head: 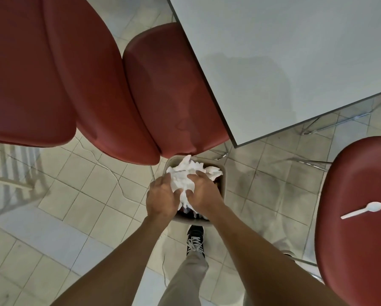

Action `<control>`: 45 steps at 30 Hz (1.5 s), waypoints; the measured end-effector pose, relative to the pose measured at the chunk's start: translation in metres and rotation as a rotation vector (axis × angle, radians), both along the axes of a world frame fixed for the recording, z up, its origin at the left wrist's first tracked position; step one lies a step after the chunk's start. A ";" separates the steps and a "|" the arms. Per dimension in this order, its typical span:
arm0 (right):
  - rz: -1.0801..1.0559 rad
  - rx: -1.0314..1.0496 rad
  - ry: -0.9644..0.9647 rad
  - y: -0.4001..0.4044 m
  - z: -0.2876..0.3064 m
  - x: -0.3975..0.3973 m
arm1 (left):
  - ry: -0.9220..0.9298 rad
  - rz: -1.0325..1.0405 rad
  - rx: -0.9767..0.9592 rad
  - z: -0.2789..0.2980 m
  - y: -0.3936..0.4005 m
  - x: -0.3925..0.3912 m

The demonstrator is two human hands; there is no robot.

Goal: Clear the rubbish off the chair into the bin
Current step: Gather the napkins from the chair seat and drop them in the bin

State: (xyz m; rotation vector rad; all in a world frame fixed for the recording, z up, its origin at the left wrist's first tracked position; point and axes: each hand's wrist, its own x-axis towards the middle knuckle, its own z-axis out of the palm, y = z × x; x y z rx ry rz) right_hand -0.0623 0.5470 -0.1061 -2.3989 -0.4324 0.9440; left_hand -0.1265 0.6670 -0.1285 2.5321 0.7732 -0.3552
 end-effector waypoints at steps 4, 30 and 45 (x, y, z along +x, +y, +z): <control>-0.041 -0.003 0.016 -0.010 0.000 -0.005 | -0.016 -0.004 -0.026 0.004 -0.003 -0.007; -0.602 -0.048 -0.078 -0.344 0.062 0.016 | -0.127 -0.499 -0.106 0.068 -0.278 0.082; -0.977 -0.092 -0.023 -0.584 0.024 -0.004 | -0.099 -0.880 -0.193 0.034 -0.515 0.135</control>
